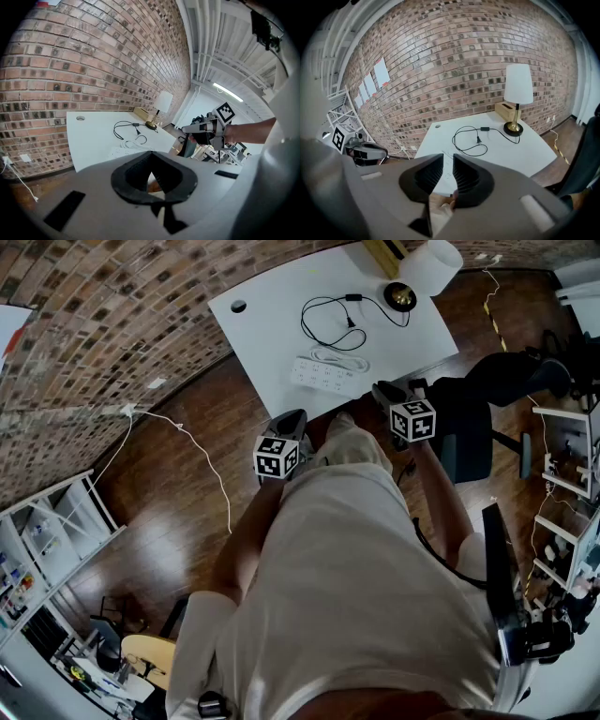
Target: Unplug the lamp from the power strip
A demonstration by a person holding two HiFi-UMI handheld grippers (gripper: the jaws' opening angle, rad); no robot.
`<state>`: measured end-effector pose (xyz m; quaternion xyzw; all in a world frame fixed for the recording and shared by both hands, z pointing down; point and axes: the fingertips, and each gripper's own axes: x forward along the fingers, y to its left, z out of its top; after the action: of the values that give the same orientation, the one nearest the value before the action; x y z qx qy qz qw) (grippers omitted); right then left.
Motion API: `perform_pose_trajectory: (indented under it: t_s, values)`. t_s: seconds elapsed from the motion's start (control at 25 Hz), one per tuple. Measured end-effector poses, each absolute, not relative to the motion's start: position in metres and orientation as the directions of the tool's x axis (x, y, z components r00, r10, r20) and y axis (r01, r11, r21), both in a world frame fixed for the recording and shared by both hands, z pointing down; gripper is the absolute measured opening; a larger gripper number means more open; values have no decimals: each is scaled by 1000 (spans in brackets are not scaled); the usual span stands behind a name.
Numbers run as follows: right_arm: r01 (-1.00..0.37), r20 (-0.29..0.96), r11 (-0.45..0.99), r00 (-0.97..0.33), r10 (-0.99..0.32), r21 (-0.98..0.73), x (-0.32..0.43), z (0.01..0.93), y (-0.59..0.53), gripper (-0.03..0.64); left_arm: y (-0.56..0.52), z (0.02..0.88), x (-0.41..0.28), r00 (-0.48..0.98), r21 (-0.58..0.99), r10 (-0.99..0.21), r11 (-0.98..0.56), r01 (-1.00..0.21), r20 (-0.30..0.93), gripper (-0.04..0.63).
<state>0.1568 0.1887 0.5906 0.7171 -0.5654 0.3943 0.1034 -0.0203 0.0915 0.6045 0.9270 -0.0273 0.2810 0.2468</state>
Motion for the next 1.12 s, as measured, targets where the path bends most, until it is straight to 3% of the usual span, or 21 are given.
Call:
perform_pose_trajectory:
  t_s: [0.56, 1.12]
  values:
    - [-926, 759, -221, -96, -644, -306, 267, 637, 122, 103, 69, 610, 47, 808, 430, 28, -857, -284, 589, 4]
    - [-932, 829, -95, -261, -495, -350, 348, 727, 27, 121, 50, 631, 70, 737, 397, -168, -753, -525, 655, 4]
